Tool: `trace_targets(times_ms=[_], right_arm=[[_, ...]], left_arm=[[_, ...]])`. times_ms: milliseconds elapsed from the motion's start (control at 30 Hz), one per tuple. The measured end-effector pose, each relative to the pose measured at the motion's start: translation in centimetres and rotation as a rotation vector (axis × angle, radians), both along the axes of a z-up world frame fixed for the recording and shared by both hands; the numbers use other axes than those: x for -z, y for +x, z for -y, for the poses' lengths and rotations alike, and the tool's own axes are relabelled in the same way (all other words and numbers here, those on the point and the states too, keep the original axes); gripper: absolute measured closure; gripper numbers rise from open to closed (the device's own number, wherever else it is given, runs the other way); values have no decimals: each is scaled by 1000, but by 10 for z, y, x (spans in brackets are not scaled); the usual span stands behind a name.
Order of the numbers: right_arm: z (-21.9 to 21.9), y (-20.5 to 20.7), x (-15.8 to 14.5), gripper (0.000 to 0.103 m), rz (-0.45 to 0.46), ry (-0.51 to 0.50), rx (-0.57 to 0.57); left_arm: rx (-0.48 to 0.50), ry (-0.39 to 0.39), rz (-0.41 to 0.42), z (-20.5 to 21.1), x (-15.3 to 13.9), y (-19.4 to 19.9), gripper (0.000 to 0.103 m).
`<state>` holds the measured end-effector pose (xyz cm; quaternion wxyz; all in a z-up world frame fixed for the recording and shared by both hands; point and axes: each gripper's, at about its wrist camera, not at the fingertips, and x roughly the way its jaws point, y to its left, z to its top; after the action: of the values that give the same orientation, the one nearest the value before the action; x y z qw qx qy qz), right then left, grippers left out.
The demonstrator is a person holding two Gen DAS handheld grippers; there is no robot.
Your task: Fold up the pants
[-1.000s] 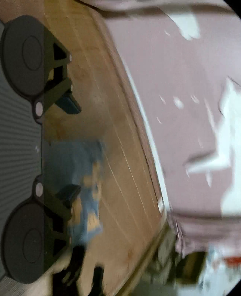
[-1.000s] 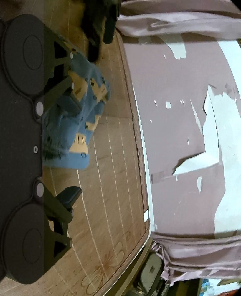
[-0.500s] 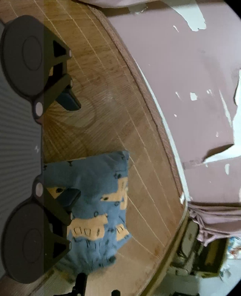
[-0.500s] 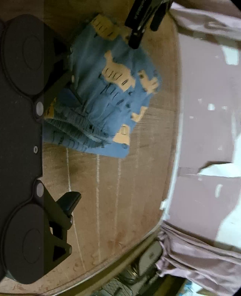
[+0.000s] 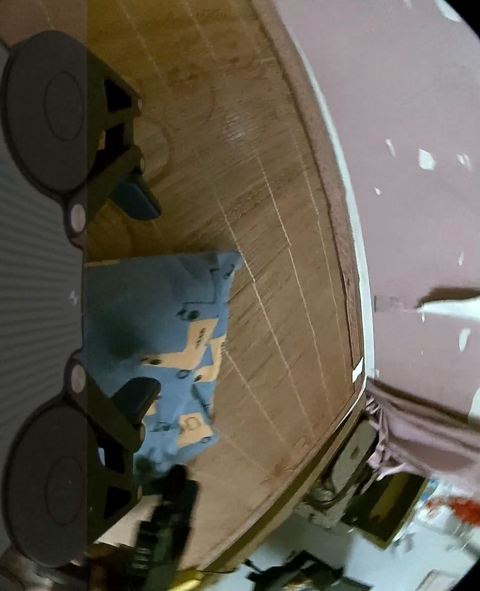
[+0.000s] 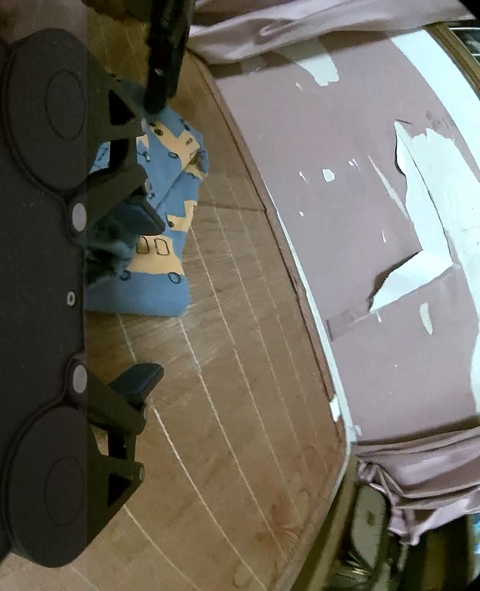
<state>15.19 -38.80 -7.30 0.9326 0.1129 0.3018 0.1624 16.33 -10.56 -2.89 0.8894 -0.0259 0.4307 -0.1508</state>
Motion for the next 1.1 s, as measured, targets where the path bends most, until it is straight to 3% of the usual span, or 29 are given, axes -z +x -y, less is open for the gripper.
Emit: trace_targets(times_ms=[133, 267, 433, 467, 600, 800, 1100], right_arm=[[0, 5, 5, 25, -55, 49, -42], [-10, 2, 5, 46, -62, 5, -79], [-16, 0, 5, 68, -59, -6, -101], [-16, -1, 5, 73, -59, 0, -99], [-18, -2, 3, 82, -53, 10, -78], [-29, -15, -8, 87, -17, -27, -30], [-66, -46, -19, 89, 18, -128, -39]], left_arm=[[-37, -37, -46, -1, 7, 10, 8], [-36, -8, -61, 3, 13, 8, 13], [-22, -14, -83, 6, 17, 5, 33], [-19, -23, -90, 6, 17, 5, 42], [-15, -20, -103, 10, 16, 4, 63], [-64, -17, -117, 13, 10, -6, 74], [-87, -17, -86, -9, 4, -46, 77]])
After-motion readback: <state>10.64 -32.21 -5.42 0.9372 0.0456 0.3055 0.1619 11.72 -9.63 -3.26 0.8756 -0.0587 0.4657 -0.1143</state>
